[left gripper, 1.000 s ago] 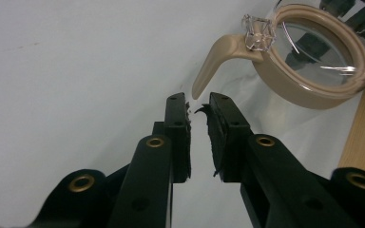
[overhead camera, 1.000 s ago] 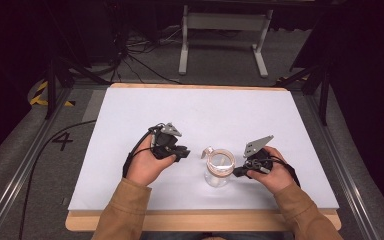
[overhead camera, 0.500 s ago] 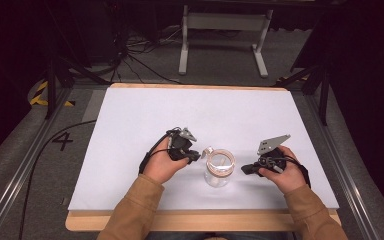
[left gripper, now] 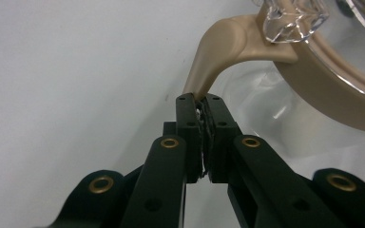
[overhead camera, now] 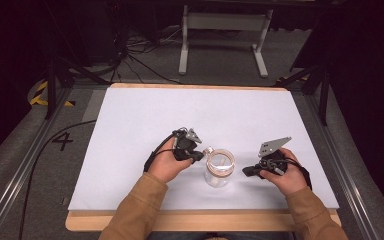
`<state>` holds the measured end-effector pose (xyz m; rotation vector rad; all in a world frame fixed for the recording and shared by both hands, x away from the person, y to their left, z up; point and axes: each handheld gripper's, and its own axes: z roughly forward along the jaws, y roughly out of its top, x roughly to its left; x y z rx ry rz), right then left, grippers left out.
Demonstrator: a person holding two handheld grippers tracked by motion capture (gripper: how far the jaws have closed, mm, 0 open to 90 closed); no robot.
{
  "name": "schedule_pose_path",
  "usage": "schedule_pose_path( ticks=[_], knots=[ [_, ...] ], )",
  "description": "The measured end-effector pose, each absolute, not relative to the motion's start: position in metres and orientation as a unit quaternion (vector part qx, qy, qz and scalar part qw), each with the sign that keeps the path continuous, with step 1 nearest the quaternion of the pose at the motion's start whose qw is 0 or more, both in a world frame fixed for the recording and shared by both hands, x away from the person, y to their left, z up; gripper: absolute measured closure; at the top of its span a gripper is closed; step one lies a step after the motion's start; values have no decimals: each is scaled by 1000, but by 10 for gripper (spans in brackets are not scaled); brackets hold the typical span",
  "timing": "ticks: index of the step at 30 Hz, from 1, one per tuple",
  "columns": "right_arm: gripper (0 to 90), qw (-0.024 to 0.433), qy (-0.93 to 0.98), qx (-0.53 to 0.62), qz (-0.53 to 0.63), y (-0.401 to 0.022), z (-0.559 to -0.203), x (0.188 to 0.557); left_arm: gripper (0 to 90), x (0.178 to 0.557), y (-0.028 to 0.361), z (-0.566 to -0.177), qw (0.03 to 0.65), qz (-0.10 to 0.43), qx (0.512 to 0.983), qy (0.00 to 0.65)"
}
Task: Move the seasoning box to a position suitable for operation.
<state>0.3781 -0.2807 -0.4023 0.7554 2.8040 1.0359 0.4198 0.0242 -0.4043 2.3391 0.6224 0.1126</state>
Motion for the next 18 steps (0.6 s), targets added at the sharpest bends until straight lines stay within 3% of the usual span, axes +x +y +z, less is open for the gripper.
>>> schedule_pose_path(
  ticks=[18],
  knots=[
    [900, 43, 900, 278, 333, -306, -405, 355, 866, 450, -4, -410, 386, 51, 893, 223]
  ],
)
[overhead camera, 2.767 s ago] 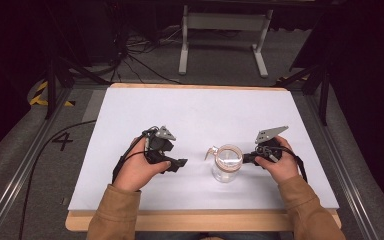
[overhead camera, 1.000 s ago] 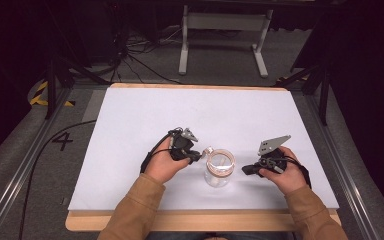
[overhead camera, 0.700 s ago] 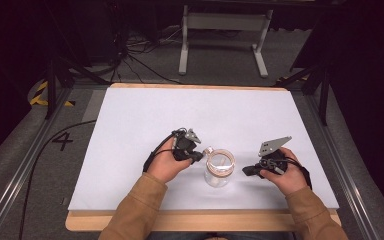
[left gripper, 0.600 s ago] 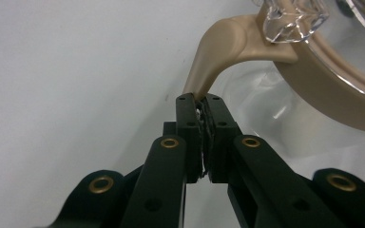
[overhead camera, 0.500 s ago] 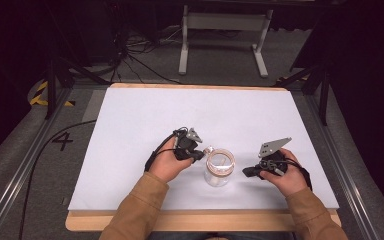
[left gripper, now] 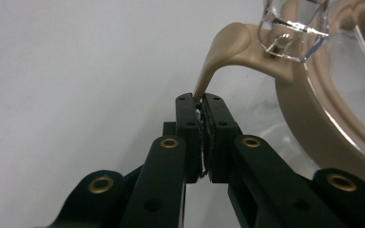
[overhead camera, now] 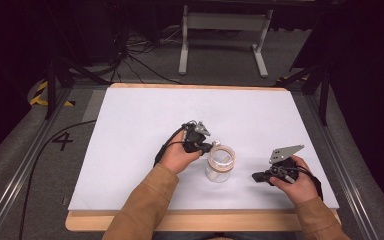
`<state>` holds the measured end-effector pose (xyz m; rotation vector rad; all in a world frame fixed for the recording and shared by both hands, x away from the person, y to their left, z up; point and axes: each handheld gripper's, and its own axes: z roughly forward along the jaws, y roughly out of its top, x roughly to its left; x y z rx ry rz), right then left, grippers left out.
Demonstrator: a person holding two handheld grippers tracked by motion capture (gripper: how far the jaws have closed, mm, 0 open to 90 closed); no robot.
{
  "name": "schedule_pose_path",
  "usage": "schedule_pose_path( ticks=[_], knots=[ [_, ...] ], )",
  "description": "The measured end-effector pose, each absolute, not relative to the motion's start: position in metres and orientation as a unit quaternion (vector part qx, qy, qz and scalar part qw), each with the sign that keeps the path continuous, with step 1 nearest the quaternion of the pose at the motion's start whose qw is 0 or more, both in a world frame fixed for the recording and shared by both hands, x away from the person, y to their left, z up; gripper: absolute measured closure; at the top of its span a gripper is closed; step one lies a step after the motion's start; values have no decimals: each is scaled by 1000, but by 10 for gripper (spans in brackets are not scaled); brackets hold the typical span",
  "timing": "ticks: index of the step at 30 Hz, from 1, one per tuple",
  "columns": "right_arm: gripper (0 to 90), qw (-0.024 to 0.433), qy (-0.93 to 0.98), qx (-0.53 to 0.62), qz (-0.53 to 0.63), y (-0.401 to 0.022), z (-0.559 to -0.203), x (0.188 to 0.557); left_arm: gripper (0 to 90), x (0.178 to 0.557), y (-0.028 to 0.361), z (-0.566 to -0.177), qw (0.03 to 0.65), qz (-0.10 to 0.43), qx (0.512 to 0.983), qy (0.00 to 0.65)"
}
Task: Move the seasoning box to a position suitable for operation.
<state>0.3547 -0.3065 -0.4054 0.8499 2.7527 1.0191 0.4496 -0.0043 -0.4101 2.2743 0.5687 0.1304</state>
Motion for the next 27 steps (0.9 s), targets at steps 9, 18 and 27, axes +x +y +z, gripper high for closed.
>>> schedule_pose_path(
  ticks=[9, 18, 27],
  knots=[
    [900, 47, 897, 289, 331, -313, -407, 347, 886, 458, -2, -407, 393, 37, 889, 232],
    [900, 50, 898, 278, 338, -306, -403, 354, 856, 444, 26, -381, 445, 61, 857, 254],
    [900, 48, 900, 268, 341, -298, -401, 356, 880, 430, 24, -367, 524, 63, 812, 247]
  ],
)
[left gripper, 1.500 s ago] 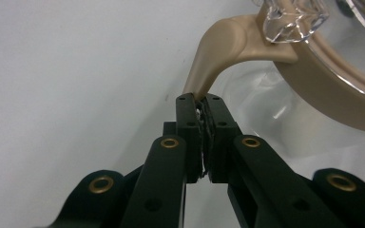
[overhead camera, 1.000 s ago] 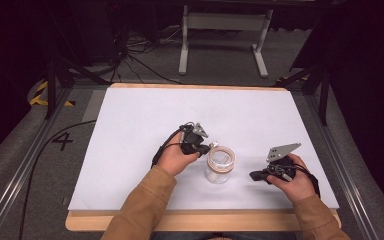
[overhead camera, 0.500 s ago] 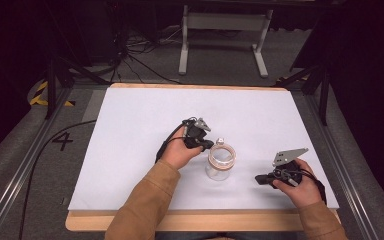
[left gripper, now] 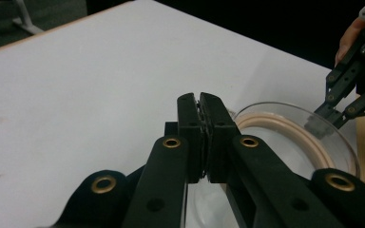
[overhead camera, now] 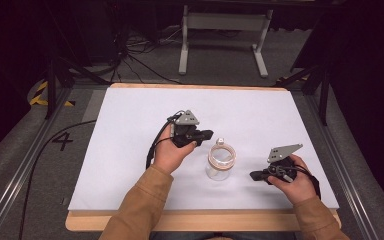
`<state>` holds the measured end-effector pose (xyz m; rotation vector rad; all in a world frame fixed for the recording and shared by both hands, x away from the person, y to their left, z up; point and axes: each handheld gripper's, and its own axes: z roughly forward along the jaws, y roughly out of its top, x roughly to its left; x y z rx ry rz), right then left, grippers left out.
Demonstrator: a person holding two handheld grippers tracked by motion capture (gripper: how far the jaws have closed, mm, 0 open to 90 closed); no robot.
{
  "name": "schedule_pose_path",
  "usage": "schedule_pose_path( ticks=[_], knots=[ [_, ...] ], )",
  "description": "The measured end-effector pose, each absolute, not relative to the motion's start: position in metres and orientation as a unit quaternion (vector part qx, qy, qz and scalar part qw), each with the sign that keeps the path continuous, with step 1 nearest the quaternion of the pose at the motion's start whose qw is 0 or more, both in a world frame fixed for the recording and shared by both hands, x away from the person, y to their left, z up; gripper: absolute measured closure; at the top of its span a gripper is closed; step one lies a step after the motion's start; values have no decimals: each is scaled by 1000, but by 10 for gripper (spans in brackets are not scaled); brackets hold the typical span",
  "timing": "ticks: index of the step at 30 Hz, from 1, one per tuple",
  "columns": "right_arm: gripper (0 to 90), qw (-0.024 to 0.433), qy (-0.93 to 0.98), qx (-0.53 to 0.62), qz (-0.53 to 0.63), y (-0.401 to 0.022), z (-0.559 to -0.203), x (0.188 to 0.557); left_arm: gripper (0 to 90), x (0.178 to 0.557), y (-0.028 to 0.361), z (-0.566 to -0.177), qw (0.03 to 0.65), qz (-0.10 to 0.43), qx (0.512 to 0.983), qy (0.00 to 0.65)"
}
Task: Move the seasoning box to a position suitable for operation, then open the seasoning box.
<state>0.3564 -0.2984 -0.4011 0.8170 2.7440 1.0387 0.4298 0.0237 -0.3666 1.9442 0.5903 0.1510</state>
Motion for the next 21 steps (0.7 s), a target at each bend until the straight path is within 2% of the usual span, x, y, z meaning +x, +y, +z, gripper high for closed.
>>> schedule_pose_path(
  ticks=[10, 15, 21],
  knots=[
    [900, 49, 899, 263, 345, -296, -401, 352, 874, 435, 11, -375, 522, 57, 817, 239],
    [900, 46, 901, 252, 350, -289, -400, 346, 879, 443, 5, -383, 525, 37, 816, 239],
    [900, 44, 905, 239, 350, -280, -399, 340, 891, 446, 3, -383, 535, 43, 809, 239]
  ],
)
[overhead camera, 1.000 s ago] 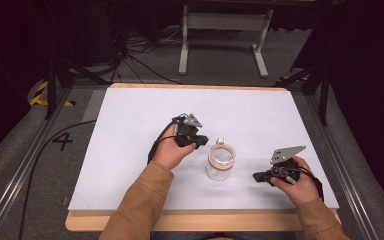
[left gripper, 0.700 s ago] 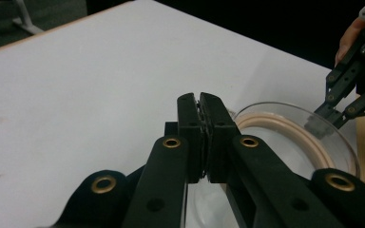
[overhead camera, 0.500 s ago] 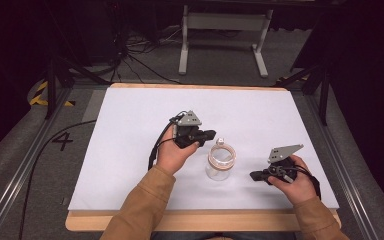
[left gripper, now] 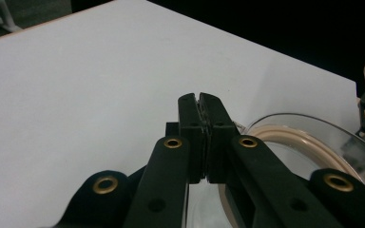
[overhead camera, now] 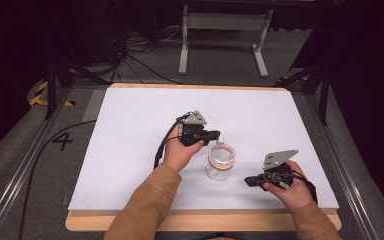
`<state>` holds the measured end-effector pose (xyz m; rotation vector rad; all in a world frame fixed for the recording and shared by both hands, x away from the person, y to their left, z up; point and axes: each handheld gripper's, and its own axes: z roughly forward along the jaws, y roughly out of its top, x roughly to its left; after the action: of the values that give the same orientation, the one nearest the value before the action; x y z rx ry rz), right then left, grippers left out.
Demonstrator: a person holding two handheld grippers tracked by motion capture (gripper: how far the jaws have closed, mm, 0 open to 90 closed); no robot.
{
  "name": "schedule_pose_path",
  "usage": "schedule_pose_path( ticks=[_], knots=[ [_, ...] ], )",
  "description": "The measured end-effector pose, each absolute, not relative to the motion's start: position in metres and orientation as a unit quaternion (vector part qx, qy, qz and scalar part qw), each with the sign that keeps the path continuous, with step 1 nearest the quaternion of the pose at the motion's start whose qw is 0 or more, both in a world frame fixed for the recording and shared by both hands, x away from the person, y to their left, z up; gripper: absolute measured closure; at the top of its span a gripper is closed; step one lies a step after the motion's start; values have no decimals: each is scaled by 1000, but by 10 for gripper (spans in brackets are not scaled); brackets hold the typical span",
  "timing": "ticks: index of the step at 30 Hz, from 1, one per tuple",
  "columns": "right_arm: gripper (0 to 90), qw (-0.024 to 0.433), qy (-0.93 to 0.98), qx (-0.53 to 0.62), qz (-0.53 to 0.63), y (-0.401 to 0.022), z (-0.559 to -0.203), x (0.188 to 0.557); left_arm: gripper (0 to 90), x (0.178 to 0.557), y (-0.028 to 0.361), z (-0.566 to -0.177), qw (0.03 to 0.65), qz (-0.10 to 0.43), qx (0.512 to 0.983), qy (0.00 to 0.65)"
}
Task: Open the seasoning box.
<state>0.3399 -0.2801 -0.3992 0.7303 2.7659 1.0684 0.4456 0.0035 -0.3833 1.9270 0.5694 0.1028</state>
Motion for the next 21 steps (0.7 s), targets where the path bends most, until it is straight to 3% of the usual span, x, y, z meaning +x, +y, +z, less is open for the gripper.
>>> schedule_pose_path(
  ticks=[21],
  knots=[
    [900, 58, 891, 220, 393, -259, -394, 332, 891, 446, 0, -381, 538, 32, 813, 221]
  ],
)
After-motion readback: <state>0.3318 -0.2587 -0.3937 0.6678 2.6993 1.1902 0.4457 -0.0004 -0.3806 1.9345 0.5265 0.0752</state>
